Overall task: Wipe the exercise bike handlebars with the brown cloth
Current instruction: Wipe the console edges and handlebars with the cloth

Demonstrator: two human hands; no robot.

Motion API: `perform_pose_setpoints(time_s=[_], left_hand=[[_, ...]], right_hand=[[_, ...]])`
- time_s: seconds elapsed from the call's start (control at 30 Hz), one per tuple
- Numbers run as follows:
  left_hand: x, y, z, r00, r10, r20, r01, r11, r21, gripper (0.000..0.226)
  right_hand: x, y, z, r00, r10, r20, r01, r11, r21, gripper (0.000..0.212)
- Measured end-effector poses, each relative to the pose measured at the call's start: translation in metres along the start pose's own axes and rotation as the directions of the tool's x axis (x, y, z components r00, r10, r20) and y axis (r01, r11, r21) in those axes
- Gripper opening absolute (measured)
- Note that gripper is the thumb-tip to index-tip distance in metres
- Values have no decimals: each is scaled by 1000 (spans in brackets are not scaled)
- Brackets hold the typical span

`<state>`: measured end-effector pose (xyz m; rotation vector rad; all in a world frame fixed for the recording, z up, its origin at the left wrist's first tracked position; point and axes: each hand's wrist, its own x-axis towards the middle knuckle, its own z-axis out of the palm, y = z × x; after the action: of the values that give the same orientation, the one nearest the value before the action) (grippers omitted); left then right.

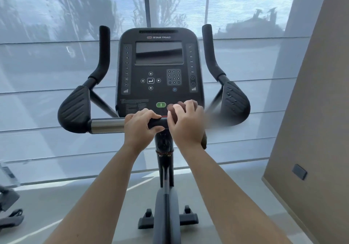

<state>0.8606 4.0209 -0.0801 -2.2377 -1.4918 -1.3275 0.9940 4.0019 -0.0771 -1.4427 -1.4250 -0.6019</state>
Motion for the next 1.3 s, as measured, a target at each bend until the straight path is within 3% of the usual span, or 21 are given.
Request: perform_pose_setpoints(time_s=[0.2, 0.5, 0.73, 1.0, 1.17, 1.23, 1.3], left_hand=[[-1, -1, 0, 1000, 20, -6, -20, 1000, -19, 26], [-1, 1, -3, 1000, -2, 21, 3, 999, -34, 24], [1, 0, 1, 1000, 9, -2, -9, 1000, -10, 24], [1, 6, -3, 996, -71, 59, 71, 997, -7, 24], [11, 20, -16, 968, -146, 204, 134, 988, 72, 22], [20, 33, -19, 958, -115, 261, 88, 989, 115, 27], [28, 56, -13, 971, -43, 234, 38, 999, 25, 34]], right_hand=[[1, 19, -10, 990, -136, 43, 138, 989, -44, 22], [-2, 30, -17, 999, 36, 23, -34, 995, -90, 23], [1, 36, -14, 999, 20, 26, -19, 998, -66, 24], [2, 43, -13, 999, -41, 11, 41, 999, -5, 22], [11, 52, -23, 989, -126, 76, 118, 987, 106, 20], [17, 61, -30, 981, -174, 86, 156, 970, 184, 21], [27, 75, -40, 983, -177, 47, 160, 953, 259, 22]])
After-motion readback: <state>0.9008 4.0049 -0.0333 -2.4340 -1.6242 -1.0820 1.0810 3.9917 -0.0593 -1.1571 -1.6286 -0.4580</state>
